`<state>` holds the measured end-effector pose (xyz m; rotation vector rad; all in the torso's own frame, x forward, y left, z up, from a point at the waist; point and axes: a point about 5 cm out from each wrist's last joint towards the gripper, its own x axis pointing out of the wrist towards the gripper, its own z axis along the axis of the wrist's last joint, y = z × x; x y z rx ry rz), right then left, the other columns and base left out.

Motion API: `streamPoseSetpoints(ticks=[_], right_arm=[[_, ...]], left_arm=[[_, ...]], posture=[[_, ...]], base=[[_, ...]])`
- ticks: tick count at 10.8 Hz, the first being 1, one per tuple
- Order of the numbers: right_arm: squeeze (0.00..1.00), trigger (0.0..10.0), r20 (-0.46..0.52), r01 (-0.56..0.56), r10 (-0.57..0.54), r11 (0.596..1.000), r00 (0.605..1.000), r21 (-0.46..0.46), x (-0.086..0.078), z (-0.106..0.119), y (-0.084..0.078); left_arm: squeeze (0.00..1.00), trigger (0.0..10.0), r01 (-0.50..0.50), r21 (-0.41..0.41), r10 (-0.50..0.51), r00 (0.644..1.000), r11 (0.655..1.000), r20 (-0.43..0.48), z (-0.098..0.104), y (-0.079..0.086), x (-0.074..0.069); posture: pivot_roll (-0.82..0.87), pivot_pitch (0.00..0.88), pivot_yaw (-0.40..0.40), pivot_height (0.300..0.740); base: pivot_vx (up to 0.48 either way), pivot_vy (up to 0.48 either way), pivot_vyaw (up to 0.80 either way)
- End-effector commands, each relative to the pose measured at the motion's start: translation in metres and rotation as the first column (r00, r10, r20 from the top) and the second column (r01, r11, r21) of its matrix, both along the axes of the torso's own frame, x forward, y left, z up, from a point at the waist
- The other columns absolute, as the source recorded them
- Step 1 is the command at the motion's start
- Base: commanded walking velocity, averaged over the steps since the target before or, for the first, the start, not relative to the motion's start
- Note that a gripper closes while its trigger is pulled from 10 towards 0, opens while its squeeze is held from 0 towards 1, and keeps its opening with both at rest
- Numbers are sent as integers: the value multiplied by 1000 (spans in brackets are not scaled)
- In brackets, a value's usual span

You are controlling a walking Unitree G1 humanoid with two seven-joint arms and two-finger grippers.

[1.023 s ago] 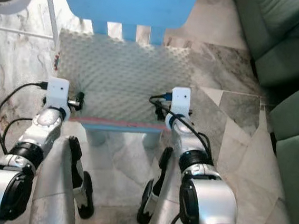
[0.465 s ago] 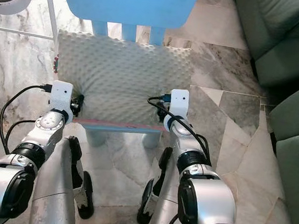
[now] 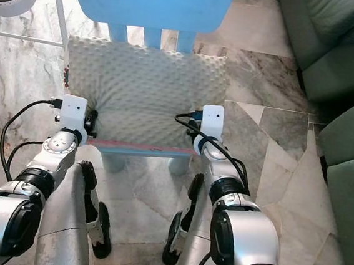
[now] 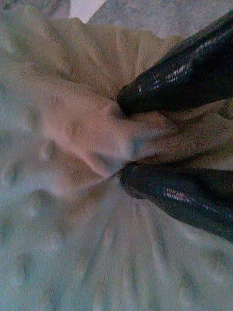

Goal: Move the pillow to the sofa

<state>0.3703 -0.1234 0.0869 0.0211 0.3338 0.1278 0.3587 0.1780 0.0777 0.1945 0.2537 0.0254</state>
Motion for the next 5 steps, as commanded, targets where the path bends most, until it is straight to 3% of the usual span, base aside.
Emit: streamPoseSetpoints(ticks=[1, 5], right_arm=[[0, 0, -96, -3, 3, 1000, 995, 3, -12, -22, 0], [0, 0, -59, -13, 13, 1000, 998, -10, -10, -18, 5]], left_arm=[[0, 0, 15, -5, -16, 994, 1000, -109, -24, -5, -13], [0, 0, -9, -29, 6, 995, 1000, -96, -16, 0, -7]], posture=[[12, 422, -96, 530], [15, 372, -102, 530]], base=[[0, 0, 0], [0, 0, 0]])
